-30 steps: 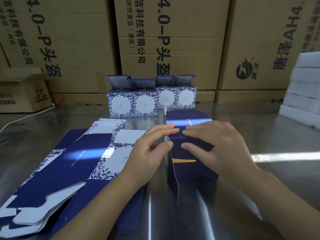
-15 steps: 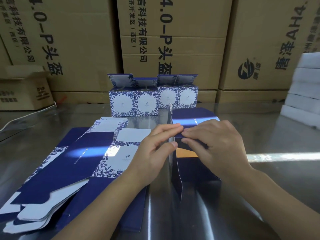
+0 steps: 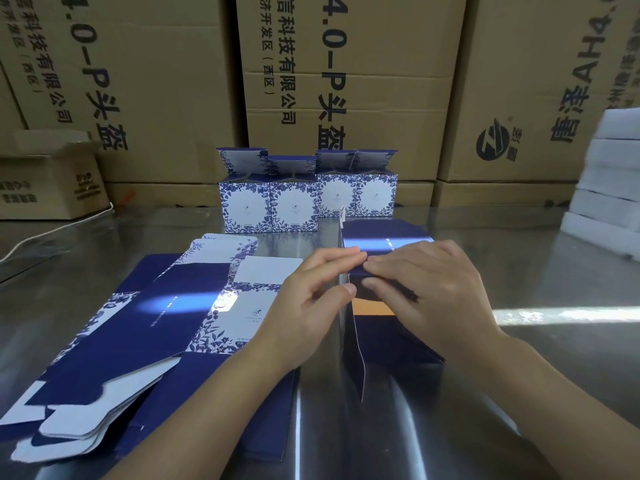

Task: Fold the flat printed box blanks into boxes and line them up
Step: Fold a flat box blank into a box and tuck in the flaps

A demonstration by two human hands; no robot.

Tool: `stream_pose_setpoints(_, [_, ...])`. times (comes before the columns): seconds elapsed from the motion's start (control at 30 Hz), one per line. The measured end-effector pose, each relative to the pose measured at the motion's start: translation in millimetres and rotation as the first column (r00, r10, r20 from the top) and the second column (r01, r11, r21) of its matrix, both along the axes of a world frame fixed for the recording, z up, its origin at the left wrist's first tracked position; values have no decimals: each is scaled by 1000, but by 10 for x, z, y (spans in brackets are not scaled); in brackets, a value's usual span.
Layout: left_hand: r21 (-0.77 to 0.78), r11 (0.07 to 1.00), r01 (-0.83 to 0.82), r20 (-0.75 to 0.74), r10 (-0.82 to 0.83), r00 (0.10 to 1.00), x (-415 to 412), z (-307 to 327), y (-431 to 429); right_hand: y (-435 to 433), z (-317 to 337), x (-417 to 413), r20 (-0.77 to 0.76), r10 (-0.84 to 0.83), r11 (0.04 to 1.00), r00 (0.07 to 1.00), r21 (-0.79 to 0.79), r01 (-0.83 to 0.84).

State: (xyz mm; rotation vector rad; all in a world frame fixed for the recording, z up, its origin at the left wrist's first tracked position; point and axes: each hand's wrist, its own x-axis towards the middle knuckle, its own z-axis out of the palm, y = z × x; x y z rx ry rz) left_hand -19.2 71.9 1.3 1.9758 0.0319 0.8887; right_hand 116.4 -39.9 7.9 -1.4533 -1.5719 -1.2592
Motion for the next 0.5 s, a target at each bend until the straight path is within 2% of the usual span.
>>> stream_pose_setpoints(0.23, [33, 999, -11, -3, 11, 1000, 2, -9, 8, -65, 43, -17, -49, -15, 995, 999, -98, 10])
stream_pose_setpoints(0.5, [22, 1000, 7, -8, -7, 1000, 9, -18, 6, -21, 12, -81, -120, -1, 998, 993, -68, -7])
